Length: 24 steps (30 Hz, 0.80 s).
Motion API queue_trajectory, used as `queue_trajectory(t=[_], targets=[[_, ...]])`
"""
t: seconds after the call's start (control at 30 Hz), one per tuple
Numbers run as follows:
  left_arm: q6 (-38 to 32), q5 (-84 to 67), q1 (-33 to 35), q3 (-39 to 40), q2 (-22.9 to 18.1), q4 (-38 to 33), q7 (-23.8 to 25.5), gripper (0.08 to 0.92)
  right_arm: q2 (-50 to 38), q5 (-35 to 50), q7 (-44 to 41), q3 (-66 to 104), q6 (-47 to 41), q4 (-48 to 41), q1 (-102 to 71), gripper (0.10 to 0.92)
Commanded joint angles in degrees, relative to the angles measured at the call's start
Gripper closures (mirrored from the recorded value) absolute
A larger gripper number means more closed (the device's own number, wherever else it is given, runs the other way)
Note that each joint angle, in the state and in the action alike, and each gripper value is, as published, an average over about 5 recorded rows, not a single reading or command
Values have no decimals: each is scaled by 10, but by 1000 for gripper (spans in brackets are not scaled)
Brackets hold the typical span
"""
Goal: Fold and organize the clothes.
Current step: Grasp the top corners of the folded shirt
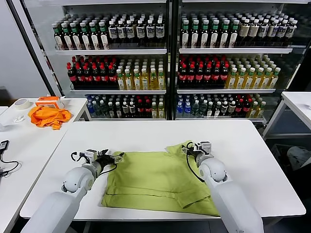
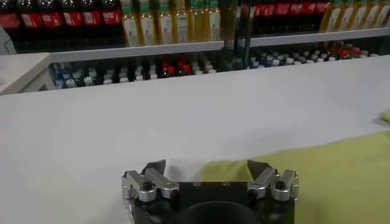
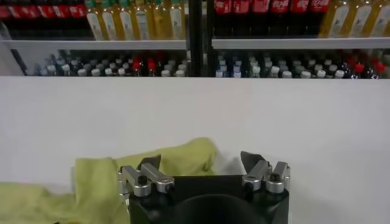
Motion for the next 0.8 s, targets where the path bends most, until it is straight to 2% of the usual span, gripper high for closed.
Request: queue_trajectory(t=[0.03, 0.17, 0.3, 0.8], targets=[[1, -6, -16, 5, -2, 28, 7, 177, 15, -4, 0, -6, -2, -33, 15, 203], [9, -17, -11, 3, -2, 24, 6, 177, 16, -9, -9, -8, -1, -39, 19, 218], [8, -27, -6, -1, -2, 19, 9, 214, 15, -12, -15, -11, -1, -34, 20, 309], [-10, -22, 18, -7, -7, 9, 21, 656, 13, -21, -14, -11, 0, -25, 13, 734]])
